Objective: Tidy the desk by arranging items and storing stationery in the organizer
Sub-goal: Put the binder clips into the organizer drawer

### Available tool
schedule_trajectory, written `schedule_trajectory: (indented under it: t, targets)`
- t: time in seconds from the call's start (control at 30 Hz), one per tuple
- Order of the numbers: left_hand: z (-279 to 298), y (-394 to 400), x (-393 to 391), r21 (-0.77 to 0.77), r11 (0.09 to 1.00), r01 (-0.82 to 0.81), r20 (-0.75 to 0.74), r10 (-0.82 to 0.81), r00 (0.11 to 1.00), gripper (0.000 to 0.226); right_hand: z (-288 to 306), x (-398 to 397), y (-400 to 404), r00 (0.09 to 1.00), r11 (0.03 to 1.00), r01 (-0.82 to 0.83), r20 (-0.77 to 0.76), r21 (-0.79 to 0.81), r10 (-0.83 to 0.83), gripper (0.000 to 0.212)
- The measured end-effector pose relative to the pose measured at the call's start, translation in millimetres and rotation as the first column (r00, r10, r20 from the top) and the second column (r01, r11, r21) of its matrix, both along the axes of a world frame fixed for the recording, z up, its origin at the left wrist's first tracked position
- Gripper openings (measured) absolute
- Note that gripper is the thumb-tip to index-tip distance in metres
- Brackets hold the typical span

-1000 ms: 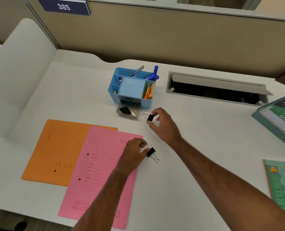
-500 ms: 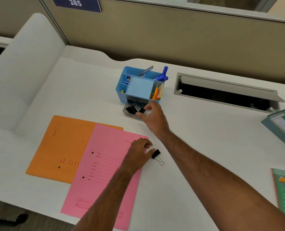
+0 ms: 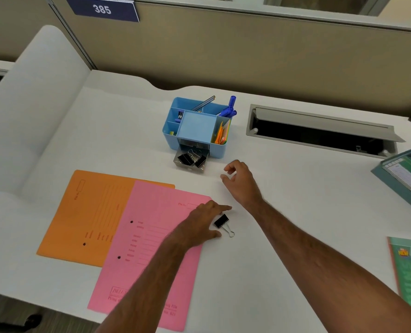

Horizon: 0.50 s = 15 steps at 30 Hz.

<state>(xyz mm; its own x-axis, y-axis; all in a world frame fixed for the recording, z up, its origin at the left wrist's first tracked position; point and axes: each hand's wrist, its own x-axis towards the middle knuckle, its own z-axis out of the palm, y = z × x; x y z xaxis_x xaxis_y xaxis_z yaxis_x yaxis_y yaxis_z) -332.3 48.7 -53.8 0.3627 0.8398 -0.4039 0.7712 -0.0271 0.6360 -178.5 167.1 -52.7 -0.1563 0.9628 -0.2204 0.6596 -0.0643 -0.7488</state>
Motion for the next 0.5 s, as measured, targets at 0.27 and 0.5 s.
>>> schedule_trajectory:
  t: [0.27,0.5]
  targets:
    - [6,7,4,0.05,0.998,0.03,0.042,-0.032,0.999,0.041,-15,35,-10,0.995,0.998,-0.046,0.091,0.033,0.043,0.02]
    - [5,3,0,0.081,0.996,-0.042,0.082,0.036,0.996,0.042,-20,57,-20,0.957,0.977,-0.151,0.271,0.153,0.106,0.028]
